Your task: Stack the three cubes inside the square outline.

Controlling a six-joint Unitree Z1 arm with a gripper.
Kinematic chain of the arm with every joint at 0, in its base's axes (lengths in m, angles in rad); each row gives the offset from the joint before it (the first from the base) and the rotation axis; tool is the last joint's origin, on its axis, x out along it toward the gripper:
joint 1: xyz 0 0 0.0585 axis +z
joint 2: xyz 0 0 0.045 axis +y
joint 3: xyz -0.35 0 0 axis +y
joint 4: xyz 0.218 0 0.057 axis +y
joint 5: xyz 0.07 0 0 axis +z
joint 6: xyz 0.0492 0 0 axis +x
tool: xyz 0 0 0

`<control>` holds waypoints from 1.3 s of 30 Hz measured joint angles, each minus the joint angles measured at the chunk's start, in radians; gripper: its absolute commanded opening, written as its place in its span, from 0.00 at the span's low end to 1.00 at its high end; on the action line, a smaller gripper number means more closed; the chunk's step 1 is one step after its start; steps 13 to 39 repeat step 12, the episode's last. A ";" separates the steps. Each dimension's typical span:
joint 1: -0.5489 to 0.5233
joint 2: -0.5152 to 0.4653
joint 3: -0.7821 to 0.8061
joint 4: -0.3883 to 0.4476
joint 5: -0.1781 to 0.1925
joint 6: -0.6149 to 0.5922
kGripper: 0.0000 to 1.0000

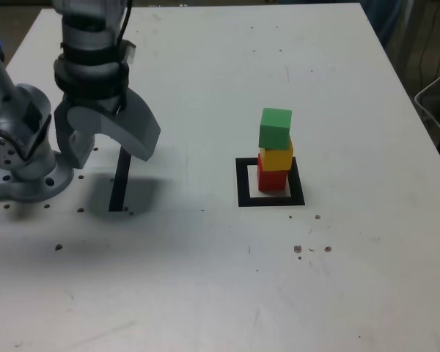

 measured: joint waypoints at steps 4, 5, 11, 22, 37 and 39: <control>0.000 0.019 0.013 -0.007 0.003 -0.001 1.00; 0.000 0.019 0.013 -0.007 0.003 -0.001 1.00; 0.000 0.010 0.009 -0.021 0.024 0.004 1.00; 0.000 0.010 0.008 -0.025 0.027 0.004 1.00; 0.000 0.010 0.008 -0.025 0.027 0.004 1.00; 0.000 0.010 0.008 -0.025 0.027 0.004 1.00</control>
